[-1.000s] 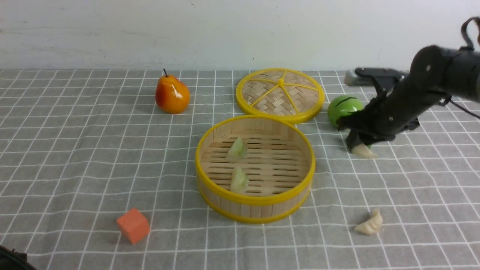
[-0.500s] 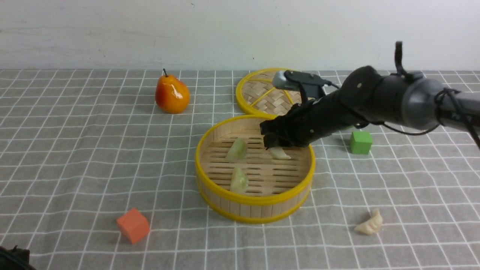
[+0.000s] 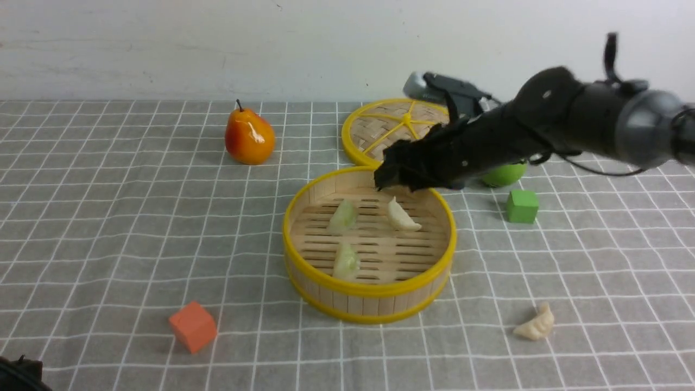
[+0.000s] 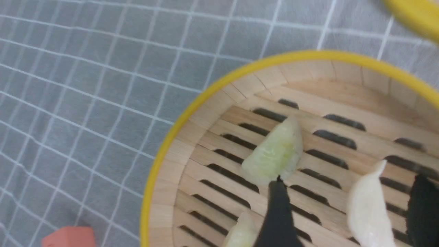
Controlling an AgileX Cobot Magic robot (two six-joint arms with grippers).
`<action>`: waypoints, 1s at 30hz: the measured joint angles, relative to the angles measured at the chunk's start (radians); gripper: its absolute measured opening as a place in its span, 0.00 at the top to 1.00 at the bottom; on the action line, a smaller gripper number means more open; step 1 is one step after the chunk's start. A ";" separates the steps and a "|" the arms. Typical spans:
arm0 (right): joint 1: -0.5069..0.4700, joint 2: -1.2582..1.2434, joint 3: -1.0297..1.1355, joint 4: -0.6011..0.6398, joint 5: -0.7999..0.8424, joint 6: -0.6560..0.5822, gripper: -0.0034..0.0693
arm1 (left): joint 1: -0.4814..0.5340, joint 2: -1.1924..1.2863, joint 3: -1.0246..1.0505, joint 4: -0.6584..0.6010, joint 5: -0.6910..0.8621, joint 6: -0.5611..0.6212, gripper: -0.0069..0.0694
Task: Put the dumplings into the steamer on the table with the grey tablecloth.
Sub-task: 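Place the dumpling in the bamboo steamer basket with the right gripper, then reach for and grasp a dumpling lying on the table beside the steamer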
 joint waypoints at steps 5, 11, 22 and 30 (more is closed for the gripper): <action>-0.114 -0.197 0.001 -0.160 0.165 0.032 0.33 | 0.000 0.000 0.000 0.000 0.003 -0.005 0.93; -0.215 -0.323 0.199 -0.335 0.251 0.197 0.33 | 0.000 0.000 0.000 -0.001 -0.005 -0.005 0.93; -0.177 -0.306 0.751 -0.201 -0.218 0.329 0.34 | 0.000 0.000 0.000 -0.005 -0.011 -0.005 0.92; -0.117 -0.237 0.766 -0.152 -0.323 0.296 0.44 | 0.000 0.000 0.000 -0.023 -0.012 -0.005 0.91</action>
